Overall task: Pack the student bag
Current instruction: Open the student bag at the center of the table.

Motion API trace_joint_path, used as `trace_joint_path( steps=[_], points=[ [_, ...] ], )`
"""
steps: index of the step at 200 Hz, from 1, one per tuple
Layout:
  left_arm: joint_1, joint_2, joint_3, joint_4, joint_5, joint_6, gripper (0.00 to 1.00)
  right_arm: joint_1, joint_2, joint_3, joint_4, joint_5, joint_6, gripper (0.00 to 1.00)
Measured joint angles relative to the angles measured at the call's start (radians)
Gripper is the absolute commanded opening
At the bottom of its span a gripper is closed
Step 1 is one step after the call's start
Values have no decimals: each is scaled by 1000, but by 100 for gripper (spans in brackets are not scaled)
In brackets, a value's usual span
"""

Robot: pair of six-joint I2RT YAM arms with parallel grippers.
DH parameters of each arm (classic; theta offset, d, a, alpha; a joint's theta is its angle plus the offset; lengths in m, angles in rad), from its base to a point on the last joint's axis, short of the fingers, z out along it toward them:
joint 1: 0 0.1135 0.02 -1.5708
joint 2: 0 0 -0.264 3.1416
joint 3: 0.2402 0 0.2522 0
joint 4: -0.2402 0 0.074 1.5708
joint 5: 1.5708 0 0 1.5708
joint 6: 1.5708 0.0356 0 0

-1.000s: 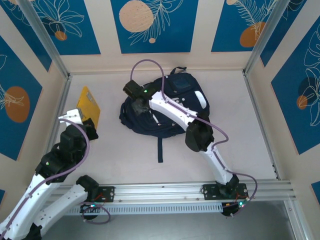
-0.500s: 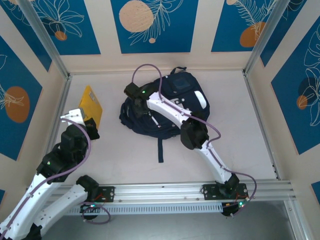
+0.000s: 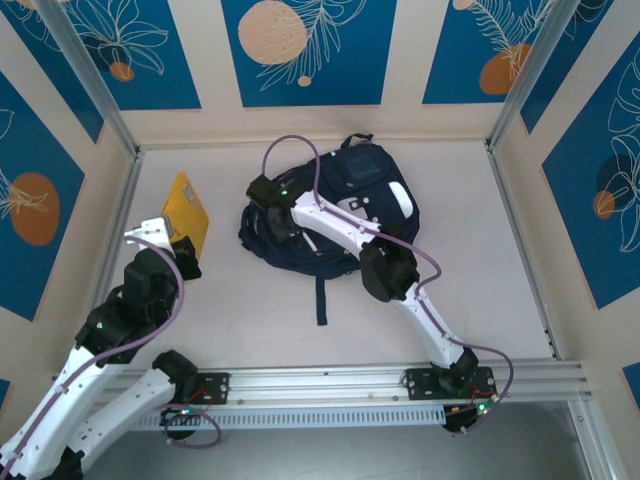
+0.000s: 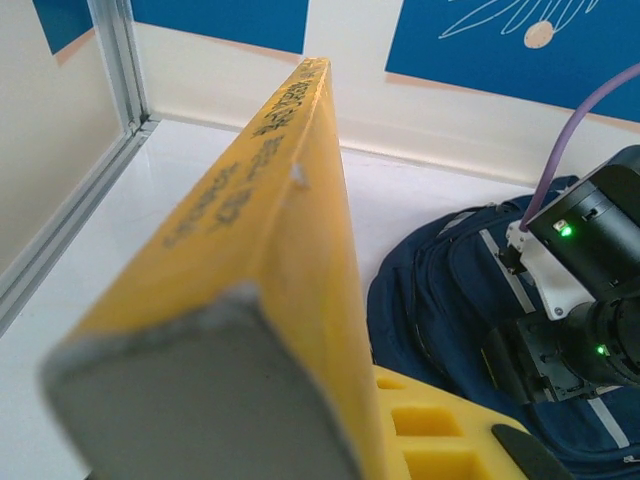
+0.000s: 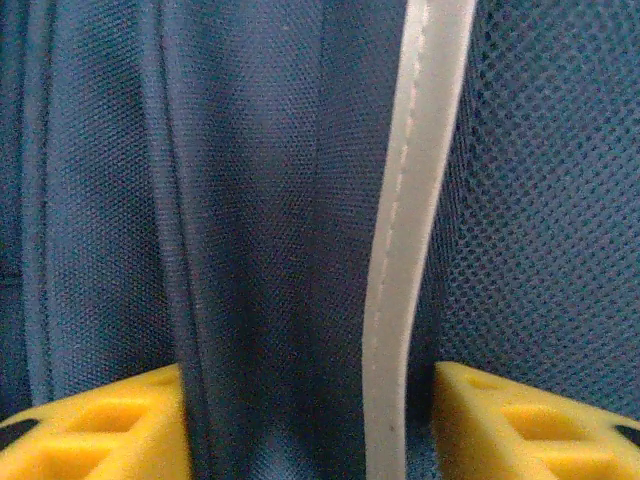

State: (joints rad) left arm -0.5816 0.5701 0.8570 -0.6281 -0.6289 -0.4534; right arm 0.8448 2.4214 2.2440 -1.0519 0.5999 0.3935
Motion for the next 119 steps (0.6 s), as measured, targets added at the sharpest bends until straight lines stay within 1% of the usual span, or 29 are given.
trace_joint_path(
  steps=[10, 15, 32, 57, 77, 119],
  points=[
    [0, 0, 0, 0, 0, 3, 0, -2, -6, -14, 10, -1, 3, 7],
    [0, 0, 0, 0, 0, 5, 0, -3, -12, -25, 23, -22, 6, 0],
    [0, 0, -1, 1, 0, 12, 0, -9, -53, -101, 63, -34, 0, 0],
    [0, 0, -5, 8, 9, 19, 0, -37, -172, -254, 138, -103, -32, 0],
    [0, 0, -6, 11, 31, 23, 0, -82, -290, -342, 160, -207, -48, 0],
    [0, 21, -6, 21, 113, 42, 0, -218, -535, -435, 199, -433, -38, 0]
  ],
)
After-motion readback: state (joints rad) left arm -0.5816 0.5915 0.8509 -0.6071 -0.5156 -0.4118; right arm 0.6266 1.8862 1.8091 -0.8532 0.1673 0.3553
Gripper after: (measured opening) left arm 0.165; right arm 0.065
